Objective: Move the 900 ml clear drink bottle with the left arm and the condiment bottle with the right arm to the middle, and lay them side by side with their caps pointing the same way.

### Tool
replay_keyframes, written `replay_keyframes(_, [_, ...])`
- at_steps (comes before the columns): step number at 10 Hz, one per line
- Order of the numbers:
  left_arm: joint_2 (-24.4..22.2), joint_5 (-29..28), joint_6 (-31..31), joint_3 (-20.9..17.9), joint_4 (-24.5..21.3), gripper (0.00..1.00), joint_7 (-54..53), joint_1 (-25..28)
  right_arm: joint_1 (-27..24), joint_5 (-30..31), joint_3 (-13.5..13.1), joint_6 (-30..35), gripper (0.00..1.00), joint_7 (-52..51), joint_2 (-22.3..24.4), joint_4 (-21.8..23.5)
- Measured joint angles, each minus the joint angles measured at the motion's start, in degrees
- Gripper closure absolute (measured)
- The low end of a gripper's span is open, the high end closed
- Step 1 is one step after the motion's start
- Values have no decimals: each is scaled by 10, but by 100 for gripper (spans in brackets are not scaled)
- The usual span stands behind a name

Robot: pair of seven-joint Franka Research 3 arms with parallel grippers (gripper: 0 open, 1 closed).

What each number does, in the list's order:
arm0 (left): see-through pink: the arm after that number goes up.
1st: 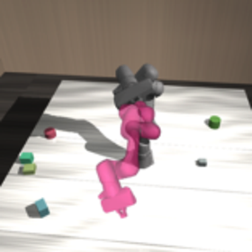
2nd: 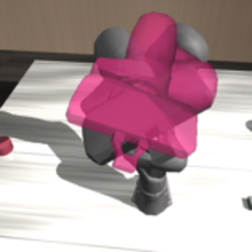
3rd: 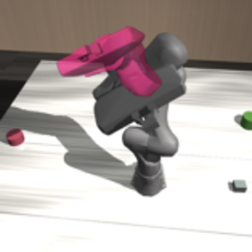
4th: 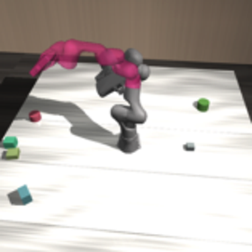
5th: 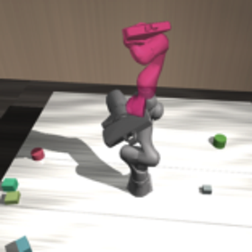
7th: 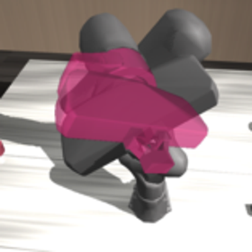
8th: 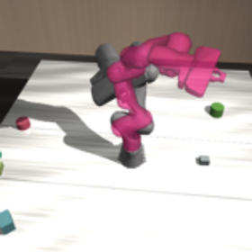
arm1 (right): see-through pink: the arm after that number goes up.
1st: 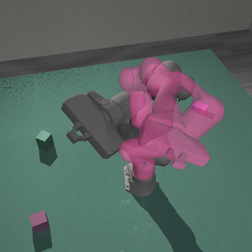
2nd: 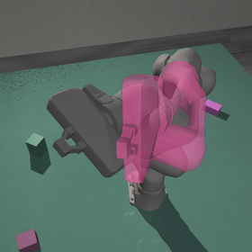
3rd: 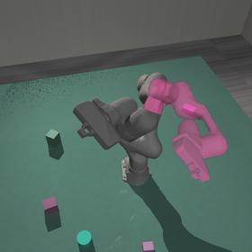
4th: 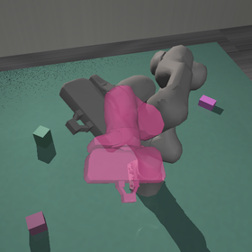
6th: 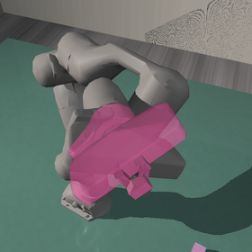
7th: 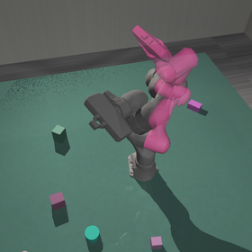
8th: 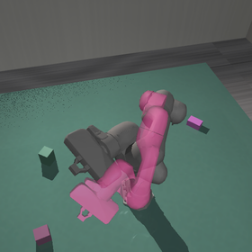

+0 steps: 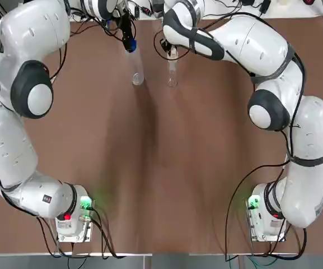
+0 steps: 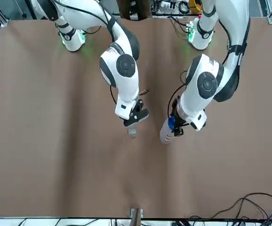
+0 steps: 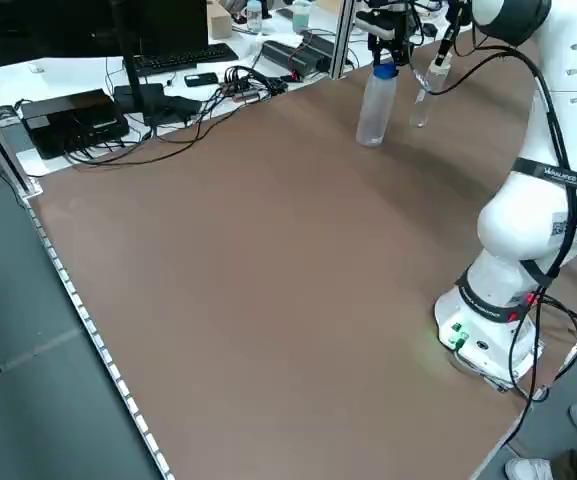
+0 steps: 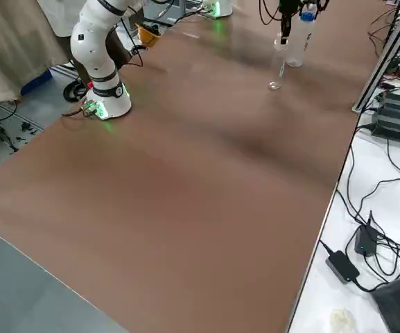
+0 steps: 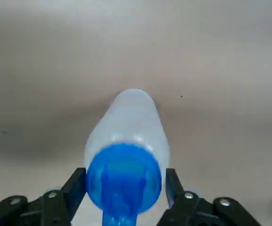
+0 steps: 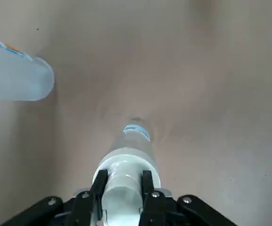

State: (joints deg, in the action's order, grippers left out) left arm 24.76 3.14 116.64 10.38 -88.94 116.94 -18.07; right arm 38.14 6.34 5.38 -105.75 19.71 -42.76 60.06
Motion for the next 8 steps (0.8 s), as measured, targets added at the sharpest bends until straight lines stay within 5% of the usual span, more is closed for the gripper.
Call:
replay_keyframes(2, [0,0,0,0,0,0,0,0,2,0,0,0,66,-2,0,-1])
replay_keyframes(8, [-36,0,-24,0,21,0,-88,24,6,1,0,-1,66,-2,0,-2])
